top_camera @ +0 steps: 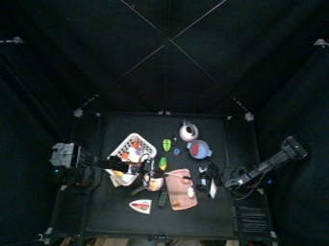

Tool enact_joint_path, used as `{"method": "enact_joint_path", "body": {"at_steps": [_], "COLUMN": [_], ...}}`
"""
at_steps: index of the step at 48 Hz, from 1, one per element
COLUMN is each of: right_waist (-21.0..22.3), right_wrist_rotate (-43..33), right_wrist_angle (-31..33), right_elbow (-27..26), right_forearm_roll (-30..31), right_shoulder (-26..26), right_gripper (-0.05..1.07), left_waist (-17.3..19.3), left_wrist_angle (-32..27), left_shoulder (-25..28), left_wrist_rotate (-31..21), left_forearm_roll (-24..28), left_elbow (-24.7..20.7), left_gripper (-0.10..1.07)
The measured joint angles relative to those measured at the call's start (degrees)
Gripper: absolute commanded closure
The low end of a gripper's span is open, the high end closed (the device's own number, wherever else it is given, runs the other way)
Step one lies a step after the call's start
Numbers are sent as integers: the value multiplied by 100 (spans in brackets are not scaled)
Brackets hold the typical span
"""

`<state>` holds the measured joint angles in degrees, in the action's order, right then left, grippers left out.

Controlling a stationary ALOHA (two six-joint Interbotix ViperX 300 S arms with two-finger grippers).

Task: Regrab cleaver

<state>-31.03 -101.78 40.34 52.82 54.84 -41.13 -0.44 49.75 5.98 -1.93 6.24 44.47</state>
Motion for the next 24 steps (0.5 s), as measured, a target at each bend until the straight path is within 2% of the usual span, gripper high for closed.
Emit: {"method": "enact_joint_path", "body": {"at_steps": [6,12,19,24], "right_waist": [44,97,246,527], "right_wrist_rotate": [18,176,791,1441], "right_wrist_angle": [677,1521,2856,3744], "right_elbow": [-211,-510,-1002,-1441], "right_forearm_roll": [-923,-1767,-2514,-2892], "right_shoulder": [-290,-501,-466,-396], "right_gripper": [12,12,12,12], "left_waist": [-176,-281,-299,-299], "left_wrist_angle": [0,0,0,0], "left_shoulder": [158,176,176,176], "left_wrist_rotate": [396,606,677,677], "left_forearm_roll": [-439,-563,-580,-580], "left_elbow": [-70,-79,-88,-114], "left_gripper": [55,55,55,55]}}
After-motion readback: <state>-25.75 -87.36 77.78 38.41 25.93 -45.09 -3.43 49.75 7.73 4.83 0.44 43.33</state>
